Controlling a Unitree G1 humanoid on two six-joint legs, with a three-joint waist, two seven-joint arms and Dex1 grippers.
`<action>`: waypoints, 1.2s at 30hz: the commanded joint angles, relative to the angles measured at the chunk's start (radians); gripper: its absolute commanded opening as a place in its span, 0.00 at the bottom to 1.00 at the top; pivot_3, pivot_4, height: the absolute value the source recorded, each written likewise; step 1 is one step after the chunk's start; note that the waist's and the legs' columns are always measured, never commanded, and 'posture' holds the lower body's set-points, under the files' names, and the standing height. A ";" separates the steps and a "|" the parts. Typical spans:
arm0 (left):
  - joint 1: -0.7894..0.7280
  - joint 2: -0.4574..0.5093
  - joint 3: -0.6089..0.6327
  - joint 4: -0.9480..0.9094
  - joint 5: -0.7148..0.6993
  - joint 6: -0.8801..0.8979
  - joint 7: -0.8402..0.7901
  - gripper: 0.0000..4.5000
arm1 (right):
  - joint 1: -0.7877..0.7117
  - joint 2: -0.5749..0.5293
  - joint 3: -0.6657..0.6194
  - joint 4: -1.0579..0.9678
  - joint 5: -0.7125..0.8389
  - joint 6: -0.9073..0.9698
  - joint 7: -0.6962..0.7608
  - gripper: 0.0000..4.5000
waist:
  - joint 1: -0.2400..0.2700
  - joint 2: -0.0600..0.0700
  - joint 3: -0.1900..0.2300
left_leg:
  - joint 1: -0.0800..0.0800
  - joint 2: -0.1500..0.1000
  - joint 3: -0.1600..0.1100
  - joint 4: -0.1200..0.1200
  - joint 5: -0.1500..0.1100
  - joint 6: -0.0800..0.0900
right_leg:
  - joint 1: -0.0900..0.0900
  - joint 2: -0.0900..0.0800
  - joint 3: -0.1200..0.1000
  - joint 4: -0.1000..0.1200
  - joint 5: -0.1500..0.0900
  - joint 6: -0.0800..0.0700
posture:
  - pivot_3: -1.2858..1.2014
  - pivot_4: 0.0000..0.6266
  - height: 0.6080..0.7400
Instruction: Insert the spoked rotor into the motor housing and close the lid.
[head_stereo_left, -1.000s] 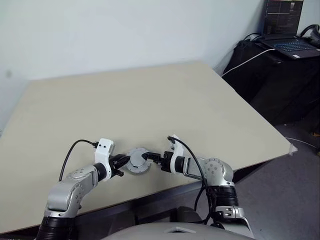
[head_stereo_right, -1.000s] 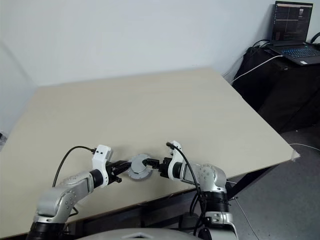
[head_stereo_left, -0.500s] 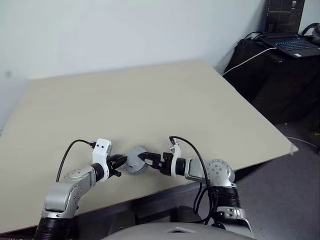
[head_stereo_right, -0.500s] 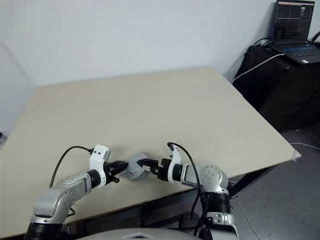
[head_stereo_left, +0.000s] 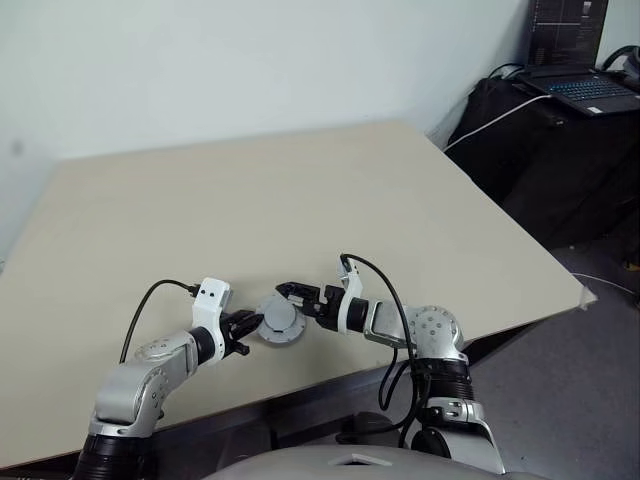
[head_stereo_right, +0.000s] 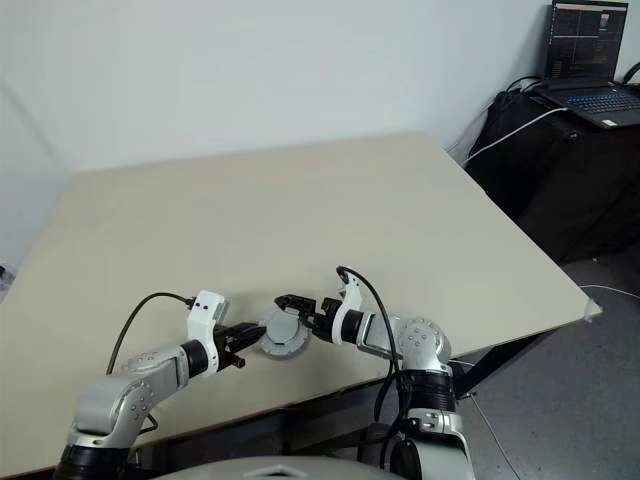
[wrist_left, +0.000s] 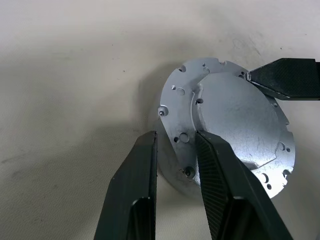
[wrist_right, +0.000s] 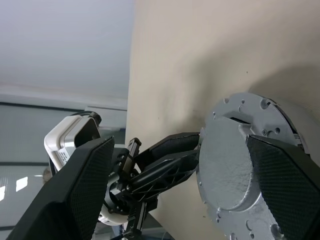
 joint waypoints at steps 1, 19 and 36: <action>0.001 -0.005 -0.034 0.006 -0.004 0.021 -0.008 0.27 | 0.045 0.108 0.046 -0.036 -0.036 -0.127 -0.009 1.00 | 0.001 0.000 0.000 | 0.000 0.000 0.000 0.000 0.000 0.000 | 0.000 0.000 0.000 0.000 0.000 0.000 | 0.52 0.00 1.00; -0.006 -0.003 -0.030 0.012 -0.004 0.018 -0.010 0.27 | 0.061 0.005 0.167 -0.020 -0.137 -0.169 -0.001 1.00 | 0.000 0.000 0.000 | 0.000 0.000 0.001 0.001 0.000 0.000 | 0.000 0.000 0.001 0.000 0.000 0.001 | 0.52 0.00 1.00; -0.006 -0.005 -0.028 0.010 -0.001 0.016 -0.007 0.27 | 0.038 0.022 0.136 -0.012 -0.083 0.032 0.098 1.00 | -0.013 -0.002 -0.002 | 0.001 0.001 0.001 0.000 0.000 0.000 | 0.000 0.001 0.001 0.000 0.000 0.001 | 0.52 0.00 1.00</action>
